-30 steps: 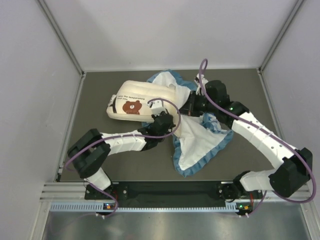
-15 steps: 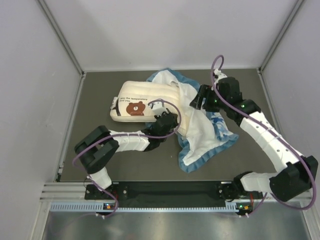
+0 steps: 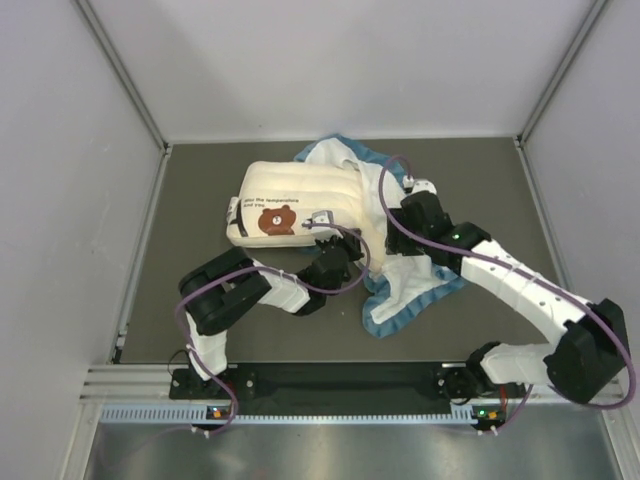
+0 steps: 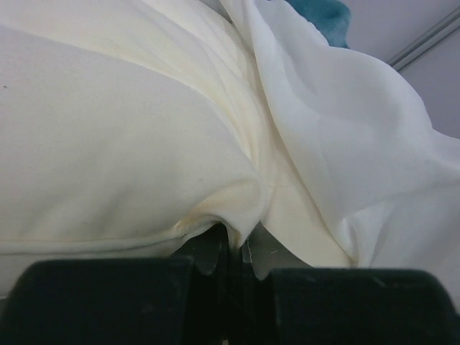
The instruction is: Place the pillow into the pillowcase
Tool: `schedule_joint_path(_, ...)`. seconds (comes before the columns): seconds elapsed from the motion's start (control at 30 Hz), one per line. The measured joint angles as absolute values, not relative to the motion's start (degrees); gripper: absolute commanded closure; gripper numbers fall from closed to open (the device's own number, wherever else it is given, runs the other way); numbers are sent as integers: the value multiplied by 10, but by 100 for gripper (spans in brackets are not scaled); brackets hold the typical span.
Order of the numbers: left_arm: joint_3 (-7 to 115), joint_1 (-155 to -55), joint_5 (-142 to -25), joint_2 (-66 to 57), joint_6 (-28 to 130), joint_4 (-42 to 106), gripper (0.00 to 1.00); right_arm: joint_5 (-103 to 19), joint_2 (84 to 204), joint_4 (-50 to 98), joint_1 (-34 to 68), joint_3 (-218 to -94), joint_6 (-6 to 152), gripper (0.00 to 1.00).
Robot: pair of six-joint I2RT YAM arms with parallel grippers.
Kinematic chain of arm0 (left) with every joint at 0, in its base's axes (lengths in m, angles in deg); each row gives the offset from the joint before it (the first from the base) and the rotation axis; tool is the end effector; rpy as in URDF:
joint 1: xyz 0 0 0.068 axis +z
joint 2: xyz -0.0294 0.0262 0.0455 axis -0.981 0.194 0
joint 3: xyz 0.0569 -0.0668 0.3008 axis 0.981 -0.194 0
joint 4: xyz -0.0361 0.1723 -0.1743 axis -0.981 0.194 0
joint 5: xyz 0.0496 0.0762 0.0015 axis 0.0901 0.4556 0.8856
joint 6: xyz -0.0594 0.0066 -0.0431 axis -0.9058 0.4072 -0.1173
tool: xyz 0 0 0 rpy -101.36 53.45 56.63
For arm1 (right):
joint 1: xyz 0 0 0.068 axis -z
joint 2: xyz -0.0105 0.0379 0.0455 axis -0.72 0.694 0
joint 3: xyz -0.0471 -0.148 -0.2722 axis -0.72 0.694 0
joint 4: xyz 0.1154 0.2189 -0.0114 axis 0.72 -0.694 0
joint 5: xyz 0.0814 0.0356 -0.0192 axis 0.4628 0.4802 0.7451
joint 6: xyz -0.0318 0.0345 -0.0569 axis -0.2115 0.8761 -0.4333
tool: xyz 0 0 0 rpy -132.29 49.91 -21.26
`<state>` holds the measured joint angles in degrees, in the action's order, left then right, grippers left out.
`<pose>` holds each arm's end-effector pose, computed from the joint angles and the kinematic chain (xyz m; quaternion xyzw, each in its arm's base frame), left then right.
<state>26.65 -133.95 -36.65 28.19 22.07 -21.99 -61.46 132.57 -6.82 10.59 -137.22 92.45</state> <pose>0.2560 -0.2999 0.2104 -0.1294 0.7296 -0.2970 0.6023 0.2095 0.1335 0.3148 -0.0325 0.9158 0.1171 0.3828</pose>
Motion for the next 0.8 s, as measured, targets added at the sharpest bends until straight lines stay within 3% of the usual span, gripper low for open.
schedule_joint_path(0.07,260,-1341,-362,282,231,-237,100,-632,1356,-63,106,-1372,922,44)
schedule_joint_path(0.17,252,-1343,-359,282,242,-253,100,-643,1396,-48,106,-1372,915,77)
schedule_joint_path(0.2,251,-1344,-359,282,244,-256,100,-643,1406,-43,106,-1372,913,97)
schedule_joint_path(0.23,250,-1344,-358,282,248,-259,100,-643,1414,-40,105,-1372,915,100)
schedule_joint_path(0.37,251,-1344,-357,282,259,-261,100,-633,1411,-30,101,-1351,921,100)
schedule_joint_path(0.57,299,-1345,-343,292,288,-254,100,-571,1299,-35,65,-1278,952,100)
schedule_joint_path(0.8,371,-1352,-327,328,303,-250,100,-519,1254,-46,39,-1302,978,100)
